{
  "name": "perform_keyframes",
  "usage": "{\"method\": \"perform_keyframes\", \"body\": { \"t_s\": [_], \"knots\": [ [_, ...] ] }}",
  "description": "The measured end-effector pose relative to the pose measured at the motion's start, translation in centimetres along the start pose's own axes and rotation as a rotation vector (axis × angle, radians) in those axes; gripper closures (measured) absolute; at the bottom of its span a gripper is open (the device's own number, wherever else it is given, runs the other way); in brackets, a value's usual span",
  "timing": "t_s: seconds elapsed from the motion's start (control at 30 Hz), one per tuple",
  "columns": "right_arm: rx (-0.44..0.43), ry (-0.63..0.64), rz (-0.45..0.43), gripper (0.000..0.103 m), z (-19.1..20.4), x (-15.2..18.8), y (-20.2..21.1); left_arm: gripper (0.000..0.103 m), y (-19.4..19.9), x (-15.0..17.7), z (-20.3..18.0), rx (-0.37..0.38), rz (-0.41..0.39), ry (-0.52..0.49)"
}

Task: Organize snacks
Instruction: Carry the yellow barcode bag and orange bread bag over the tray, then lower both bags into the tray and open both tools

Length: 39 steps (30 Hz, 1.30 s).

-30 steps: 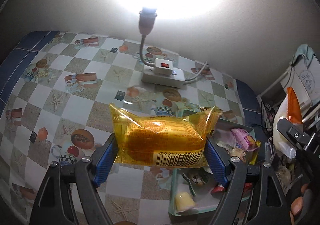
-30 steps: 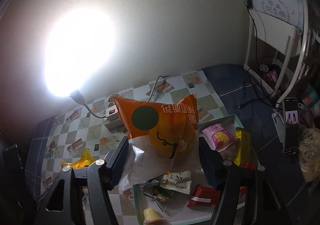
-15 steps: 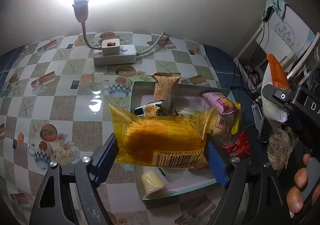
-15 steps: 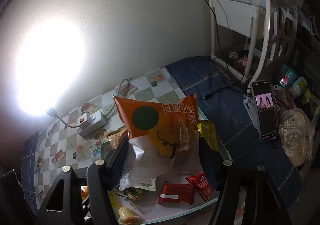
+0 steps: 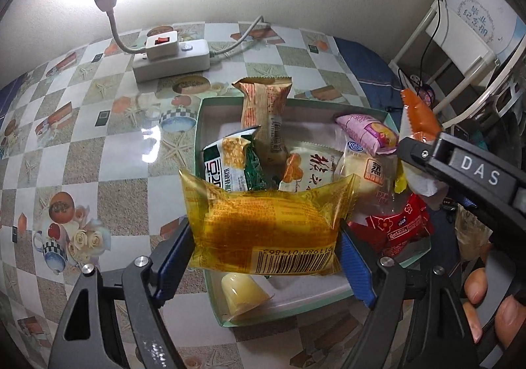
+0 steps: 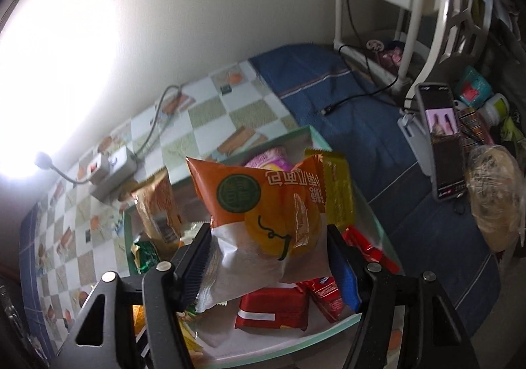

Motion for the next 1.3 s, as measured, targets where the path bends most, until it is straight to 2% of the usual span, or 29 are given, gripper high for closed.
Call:
{"method": "perform_keyframes", "body": {
  "t_s": [0.43, 0.87, 1.3],
  "knots": [
    [0.023, 0.059, 0.071, 0.031, 2.1, 0.8, -2.7, 0.020, -1.3, -0.2, 0.6, -0.013, 0.041, 0.020],
    [0.043, 0.097, 0.116, 0.030, 3.1, 1.3, -3.7, 0.020, -2.4, -0.3, 0.9, -0.016, 0.083, 0.029],
    [0.036, 0.143, 0.158, 0.028, 4.4, 2.0, -5.0, 0.016, -3.5, -0.6, 1.8, -0.034, 0.080, 0.045]
  ]
}}
Point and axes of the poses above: each gripper's, at about its wrist camera, not at the fingertips, and y roughly against the way its jaws point, z to its left, x to its underside, the point moved 2 cm from there along -y, roughly the way its jaws point, and after that the axes turned 11 degrees about z, right-handed, at the moved point
